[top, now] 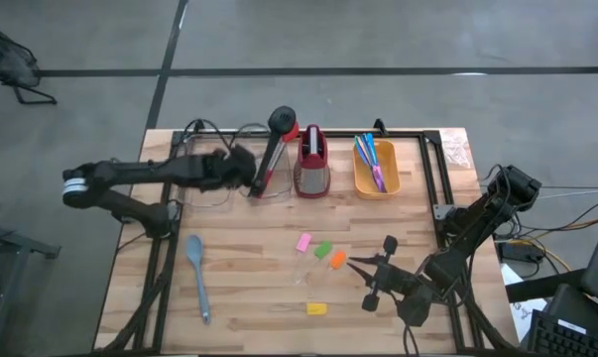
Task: Pick & Place Kitchen Items
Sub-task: Put the blue serving spoon into the right transparent bin
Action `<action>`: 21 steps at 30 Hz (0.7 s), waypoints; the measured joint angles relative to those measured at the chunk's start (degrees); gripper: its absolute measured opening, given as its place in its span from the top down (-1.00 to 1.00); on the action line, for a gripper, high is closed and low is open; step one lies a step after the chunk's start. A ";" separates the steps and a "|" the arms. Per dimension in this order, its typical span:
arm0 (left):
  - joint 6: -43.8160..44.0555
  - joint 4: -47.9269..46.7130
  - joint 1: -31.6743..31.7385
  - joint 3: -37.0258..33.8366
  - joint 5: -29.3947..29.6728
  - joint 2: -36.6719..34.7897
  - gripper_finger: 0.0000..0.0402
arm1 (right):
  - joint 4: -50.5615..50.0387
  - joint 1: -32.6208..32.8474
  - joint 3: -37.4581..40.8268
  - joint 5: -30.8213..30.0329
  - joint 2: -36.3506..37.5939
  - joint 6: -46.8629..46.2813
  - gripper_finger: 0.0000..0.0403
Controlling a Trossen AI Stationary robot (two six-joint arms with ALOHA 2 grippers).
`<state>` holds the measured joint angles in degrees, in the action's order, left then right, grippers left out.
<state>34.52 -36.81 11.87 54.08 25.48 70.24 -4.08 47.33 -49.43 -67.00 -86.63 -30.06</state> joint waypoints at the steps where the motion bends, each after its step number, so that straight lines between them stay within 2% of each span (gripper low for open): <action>1: 1.79 -1.77 -2.32 -0.02 0.00 -0.38 0.74 | 0.00 0.00 0.00 0.00 0.00 0.01 0.73; 7: 13.26 -8.40 -17.87 -0.95 1.80 -1.17 0.59 | 0.04 0.00 0.00 0.14 0.00 0.00 0.78; 13: 23.97 -8.53 -30.85 -3.15 1.80 -0.90 0.17 | 0.07 0.00 0.00 1.92 0.00 -0.09 0.76; 17: 35.08 -8.74 -37.92 -4.47 -2.30 -0.90 -0.10 | 0.11 0.00 0.02 3.19 -0.02 -0.40 0.71; 21: 43.13 -11.88 -43.12 -4.98 -7.19 -0.05 -0.18 | 0.10 0.00 0.02 3.19 -0.02 -1.29 0.66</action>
<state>77.65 -48.69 -31.25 49.11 18.29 70.20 -3.98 47.33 -49.41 -63.81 -86.65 -31.35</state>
